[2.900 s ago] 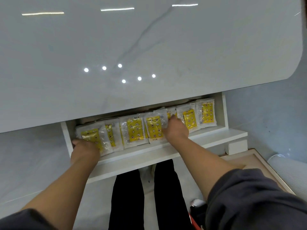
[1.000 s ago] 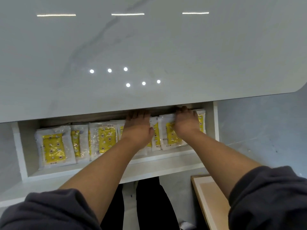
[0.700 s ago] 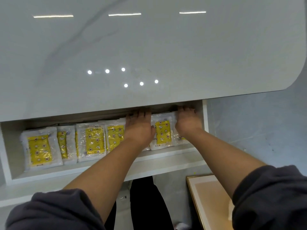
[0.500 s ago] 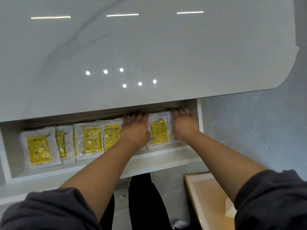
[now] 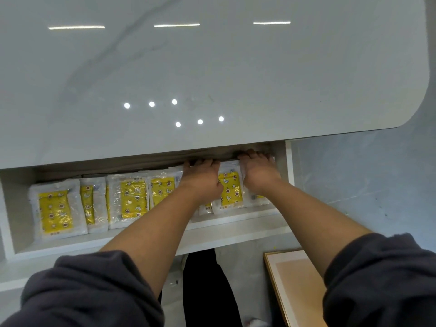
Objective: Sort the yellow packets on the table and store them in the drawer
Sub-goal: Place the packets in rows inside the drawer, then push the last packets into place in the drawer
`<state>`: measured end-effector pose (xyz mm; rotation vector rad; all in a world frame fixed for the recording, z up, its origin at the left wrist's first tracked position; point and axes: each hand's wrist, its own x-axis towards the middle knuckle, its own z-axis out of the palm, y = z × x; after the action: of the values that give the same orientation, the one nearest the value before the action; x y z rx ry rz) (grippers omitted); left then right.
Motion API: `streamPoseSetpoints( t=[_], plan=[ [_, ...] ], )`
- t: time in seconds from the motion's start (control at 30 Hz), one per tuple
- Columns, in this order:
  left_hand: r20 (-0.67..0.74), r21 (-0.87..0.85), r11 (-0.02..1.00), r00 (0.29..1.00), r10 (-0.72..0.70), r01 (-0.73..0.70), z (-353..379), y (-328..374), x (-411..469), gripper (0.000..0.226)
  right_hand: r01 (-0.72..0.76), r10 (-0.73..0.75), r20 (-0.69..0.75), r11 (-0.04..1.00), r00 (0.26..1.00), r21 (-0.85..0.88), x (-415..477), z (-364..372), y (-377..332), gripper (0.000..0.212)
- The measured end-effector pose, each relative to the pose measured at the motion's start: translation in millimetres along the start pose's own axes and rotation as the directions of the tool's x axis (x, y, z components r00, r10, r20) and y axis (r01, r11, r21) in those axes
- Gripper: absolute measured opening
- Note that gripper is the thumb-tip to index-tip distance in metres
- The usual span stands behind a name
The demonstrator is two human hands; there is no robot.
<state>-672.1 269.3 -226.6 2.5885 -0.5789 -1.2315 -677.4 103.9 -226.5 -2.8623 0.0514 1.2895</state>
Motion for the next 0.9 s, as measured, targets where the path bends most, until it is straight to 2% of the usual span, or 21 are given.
streamPoseSetpoints(
  t=[0.1, 0.2, 0.3, 0.47, 0.53, 0.6, 0.67, 0.73, 0.8, 0.9],
  plan=[
    [-0.058, -0.019, 0.999, 0.998, 0.027, -0.028, -1, -9, -16, 0.073, -0.032, 0.031, -0.036, 0.999, 0.999, -0.031, -9, 1, 11, 0.069],
    [-0.12, -0.026, 0.997, 0.99, 0.073, -0.076, 10, -23, -57, 0.073, 0.041, -0.042, -0.068, 0.999, 0.997, -0.016, -34, 8, 5, 0.07],
    [-0.097, -0.048, 0.992, 0.989, 0.116, -0.121, 22, -47, -107, 0.074, 0.163, -0.157, -0.074, 0.984, 0.985, 0.073, -68, 9, -17, 0.066],
    [0.033, -0.131, 0.98, 0.988, 0.154, -0.148, 23, -88, -170, 0.084, 0.344, -0.367, 0.095, 0.918, 0.926, 0.196, -125, 16, -55, 0.068],
    [0.051, -0.065, 0.987, 0.987, 0.152, -0.148, 24, -102, -184, 0.081, 0.409, -0.439, 0.196, 0.896, 0.877, 0.174, -136, 20, -69, 0.072],
    [0.032, 0.004, 0.994, 0.993, 0.112, -0.112, 24, -113, -193, 0.08, 0.456, -0.467, 0.236, 0.884, 0.852, 0.105, -137, 26, -81, 0.069],
    [0.001, 0.031, 0.996, 0.996, 0.089, -0.089, 20, -119, -196, 0.08, 0.46, -0.459, 0.163, 0.887, 0.873, 0.032, -132, 23, -90, 0.062],
    [-0.029, 0.098, 0.986, 0.99, 0.142, -0.138, 16, -121, -195, 0.077, 0.461, -0.457, 0.067, 0.884, 0.887, -0.073, -125, 18, -95, 0.061],
    [-0.059, 0.175, 0.97, 0.981, 0.184, -0.171, 13, -123, -192, 0.07, 0.465, -0.466, 0.031, 0.872, 0.884, -0.154, -122, 13, -98, 0.055],
    [-0.127, 0.217, 0.969, 0.98, 0.151, -0.121, 8, -128, -185, 0.046, 0.427, -0.445, -0.114, 0.891, 0.888, -0.158, -122, 9, -100, 0.044]
  ],
)
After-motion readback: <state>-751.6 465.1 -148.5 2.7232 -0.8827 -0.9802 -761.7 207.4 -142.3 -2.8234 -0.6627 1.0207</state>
